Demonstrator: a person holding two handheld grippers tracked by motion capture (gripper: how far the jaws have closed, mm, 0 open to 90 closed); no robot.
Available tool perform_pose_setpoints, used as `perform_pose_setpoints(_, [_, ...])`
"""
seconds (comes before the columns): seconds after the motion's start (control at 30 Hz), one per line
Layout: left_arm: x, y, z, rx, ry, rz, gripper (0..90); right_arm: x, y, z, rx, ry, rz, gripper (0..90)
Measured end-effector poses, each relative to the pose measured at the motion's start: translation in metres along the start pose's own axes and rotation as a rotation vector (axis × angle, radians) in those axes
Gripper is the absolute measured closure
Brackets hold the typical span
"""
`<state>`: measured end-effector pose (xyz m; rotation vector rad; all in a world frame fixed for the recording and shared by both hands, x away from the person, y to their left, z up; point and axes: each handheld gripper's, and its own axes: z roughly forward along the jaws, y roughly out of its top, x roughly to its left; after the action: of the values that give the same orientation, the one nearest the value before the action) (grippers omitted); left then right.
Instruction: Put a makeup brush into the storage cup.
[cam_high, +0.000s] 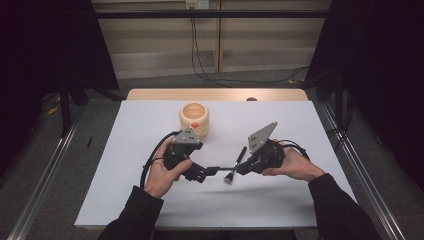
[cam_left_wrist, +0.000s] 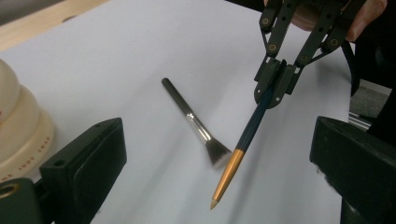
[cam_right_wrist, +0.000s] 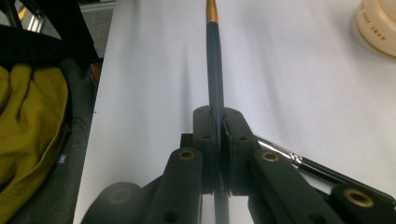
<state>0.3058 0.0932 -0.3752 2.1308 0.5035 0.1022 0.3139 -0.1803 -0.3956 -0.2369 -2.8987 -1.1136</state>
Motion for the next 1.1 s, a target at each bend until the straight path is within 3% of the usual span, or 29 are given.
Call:
perform_pose_setpoints(0.07, [0.0,-0.002,-0.001,-0.023,0.002,0.006,3.2,0.0,-0.001,-0.002,-0.001,-0.01,0.01,85.4])
perform_pose_setpoints(0.17, [0.0,-0.007,-0.003,-0.033,0.037,0.008,3.1,0.001,0.0,-0.005,-0.007,-0.024,0.021,85.5])
perform_pose_setpoints(0.3, [0.003,-0.014,-0.006,-0.066,0.061,-0.011,3.2,0.005,-0.002,-0.007,-0.027,-0.056,0.047,85.4])
perform_pose_setpoints(0.43, [0.005,-0.015,-0.011,-0.091,0.061,-0.039,3.2,0.008,-0.009,-0.008,-0.054,-0.08,0.071,85.4])
perform_pose_setpoints(0.47, [0.004,-0.015,-0.012,-0.105,0.069,-0.043,3.1,0.007,-0.011,-0.009,-0.069,-0.055,0.078,85.4])
perform_pose_setpoints(0.57, [0.003,-0.015,-0.015,-0.108,0.061,-0.032,3.2,0.008,-0.014,-0.013,-0.093,-0.089,0.099,85.4])
perform_pose_setpoints(0.9, [0.001,-0.015,-0.017,-0.166,0.07,-0.051,3.1,0.007,-0.02,-0.024,-0.261,-0.121,0.133,85.5])
perform_pose_setpoints(0.97, [0.001,-0.015,-0.018,-0.172,0.075,-0.046,3.0,0.007,-0.022,-0.027,-0.326,-0.122,0.124,85.4])
perform_pose_setpoints(1.1, [-0.001,-0.014,-0.018,-0.185,0.085,-0.042,3.0,0.007,-0.022,-0.034,-0.399,-0.128,0.112,85.5])
